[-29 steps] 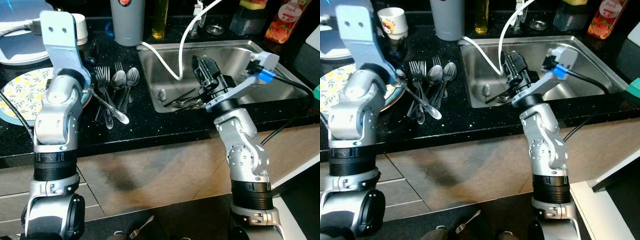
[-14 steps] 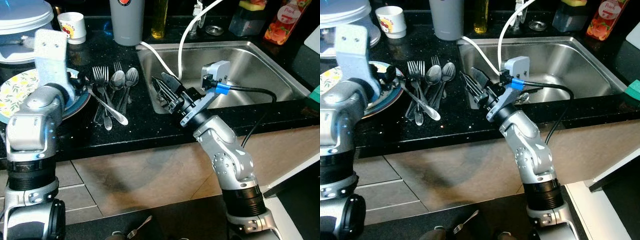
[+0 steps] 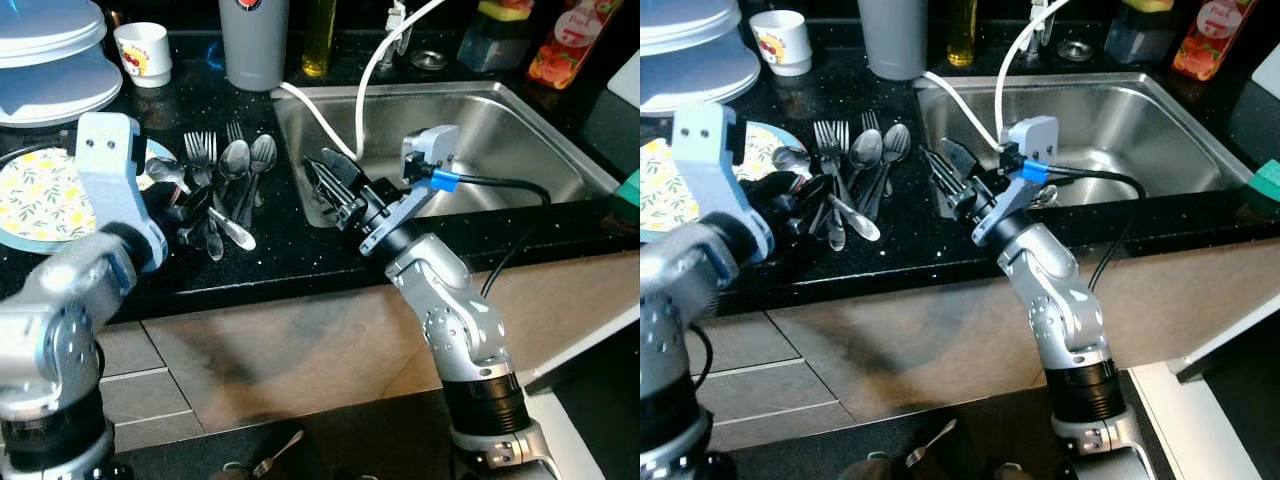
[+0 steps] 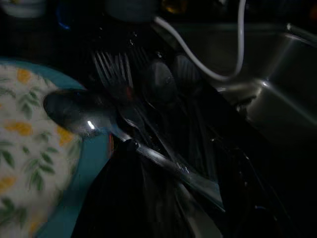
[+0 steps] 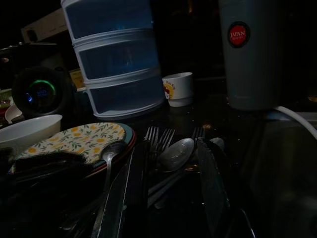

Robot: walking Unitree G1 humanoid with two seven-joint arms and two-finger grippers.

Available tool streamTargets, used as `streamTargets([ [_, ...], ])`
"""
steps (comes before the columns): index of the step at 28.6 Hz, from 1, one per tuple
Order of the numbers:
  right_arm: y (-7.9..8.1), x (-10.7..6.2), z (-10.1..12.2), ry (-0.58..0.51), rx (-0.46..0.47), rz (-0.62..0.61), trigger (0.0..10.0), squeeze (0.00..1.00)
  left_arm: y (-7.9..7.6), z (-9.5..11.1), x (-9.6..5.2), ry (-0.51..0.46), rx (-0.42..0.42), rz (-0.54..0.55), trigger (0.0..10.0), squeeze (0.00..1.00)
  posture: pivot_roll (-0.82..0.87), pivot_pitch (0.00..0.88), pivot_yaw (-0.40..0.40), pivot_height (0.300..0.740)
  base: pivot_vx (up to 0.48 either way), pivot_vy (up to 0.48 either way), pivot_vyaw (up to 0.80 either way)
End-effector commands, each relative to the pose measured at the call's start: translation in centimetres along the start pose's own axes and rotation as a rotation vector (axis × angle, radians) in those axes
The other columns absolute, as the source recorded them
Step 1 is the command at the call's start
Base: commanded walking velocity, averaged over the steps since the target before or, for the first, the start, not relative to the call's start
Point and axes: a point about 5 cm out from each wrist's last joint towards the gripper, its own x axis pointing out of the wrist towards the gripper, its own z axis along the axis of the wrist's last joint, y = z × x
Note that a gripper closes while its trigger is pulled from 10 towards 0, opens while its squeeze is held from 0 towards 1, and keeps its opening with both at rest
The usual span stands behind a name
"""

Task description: Kitchen organization

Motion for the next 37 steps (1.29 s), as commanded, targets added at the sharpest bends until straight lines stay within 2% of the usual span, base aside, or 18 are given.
streamTargets([
  [1, -0.1, -0.1, -0.3, 0.005, 0.009, -0.002, 10.0, 0.00, -0.7, -0.8, -0.3, 0.004, -0.011, 0.014, 10.0, 0.00, 0.24, 0.144, -0.055, 0.740, 0.000, 0.000, 0.00],
  [3, -0.2, -0.1, -0.3, 0.008, 0.014, -0.002, 10.0, 0.00, -1.2, -1.7, -0.6, 0.021, -0.068, 0.055, 10.0, 0.00, 0.24, 0.145, -0.058, 0.740, 0.000, 0.000, 0.00],
  [4, -0.2, -0.1, -0.3, 0.008, 0.014, -0.002, 10.0, 0.00, -1.2, -1.7, -0.6, 0.021, -0.068, 0.055, 10.0, 0.00, 0.24, 0.145, -0.058, 0.740, 0.000, 0.000, 0.00],
  [6, -0.3, 0.0, -0.3, 0.009, 0.017, -0.002, 10.0, 0.00, -1.2, -2.4, -0.4, 0.051, -0.133, 0.123, 10.0, 0.00, 0.24, 0.146, -0.063, 0.740, 0.000, 0.000, 0.00],
  [9, -0.4, 0.0, -0.3, 0.010, 0.019, -0.003, 10.0, 0.00, -1.3, -3.2, -0.1, 0.079, -0.183, 0.160, 10.0, 0.00, 0.24, 0.147, -0.065, 0.740, 0.000, 0.000, 0.00],
  [12, -0.4, 0.0, -0.3, 0.011, 0.019, -0.002, 10.0, 0.00, -1.6, -3.4, 0.3, 0.081, -0.201, 0.170, 10.0, 0.00, 0.23, 0.146, -0.064, 0.740, 0.000, 0.000, 0.00],
  [13, -0.3, 0.1, -0.3, 0.009, 0.019, -0.001, 10.0, 0.00, -1.7, -3.4, 1.0, 0.073, -0.214, 0.183, 10.0, 0.00, 0.23, 0.144, -0.066, 0.740, 0.000, 0.000, 0.00],
  [17, -0.4, 0.1, -0.2, 0.006, 0.017, -0.001, 10.0, 0.00, -1.7, -3.3, 2.0, 0.059, -0.230, 0.202, 10.0, 0.00, 0.23, 0.142, -0.065, 0.740, 0.000, 0.000, 0.00],
  [23, -0.6, -0.2, 0.1, 0.001, 0.008, -0.012, 10.0, 0.00, -0.8, -3.3, 4.3, 0.071, -0.276, 0.266, 10.0, 0.00, 0.20, 0.141, -0.061, 0.740, 0.000, 0.000, 0.00],
  [28, -0.7, -0.2, 0.1, -0.001, 0.006, -0.015, 10.0, 0.00, -0.7, -3.2, 5.0, 0.070, -0.296, 0.274, 10.0, 0.00, 0.19, 0.138, -0.058, 0.740, 0.000, 0.000, 0.00],
  [29, -0.7, -0.2, 0.2, -0.002, 0.005, -0.018, 10.0, 0.00, -0.6, -3.1, 5.5, 0.067, -0.312, 0.273, 7.1, 0.00, 0.19, 0.138, -0.058, 0.740, 0.000, 0.000, 0.00],
  [30, -0.7, -0.2, 0.2, -0.003, 0.003, -0.020, 10.0, 0.00, -0.5, -3.0, 5.9, 0.068, -0.330, 0.274, 3.3, 0.00, 0.19, 0.138, -0.058, 0.740, 0.000, 0.000, 0.00],
  [31, -0.7, -0.2, 0.2, -0.003, 0.003, -0.020, 10.0, 0.00, -0.5, -3.0, 5.9, 0.068, -0.330, 0.274, 3.3, 0.00, 0.19, 0.138, -0.058, 0.740, 0.000, 0.000, 0.00],
  [32, -0.7, -0.3, 0.3, -0.005, 0.002, -0.022, 10.0, 0.00, -0.4, -3.0, 6.2, 0.069, -0.347, 0.279, 1.9, 0.00, 0.18, 0.137, -0.054, 0.740, 0.000, 0.000, 0.00],
  [33, -0.8, -0.3, 0.3, -0.006, 0.000, -0.025, 10.0, 0.00, -0.3, -3.0, 6.4, 0.067, -0.355, 0.281, 0.0, 0.00, 0.18, 0.137, -0.053, 0.740, 0.000, 0.000, 0.00],
  [37, -0.9, -0.4, 0.4, -0.008, -0.001, -0.033, 10.0, 0.00, -0.1, -2.7, 6.7, 0.049, -0.360, 0.282, 0.0, 0.00, 0.18, 0.136, -0.051, 0.740, 0.000, 0.000, 0.00],
])
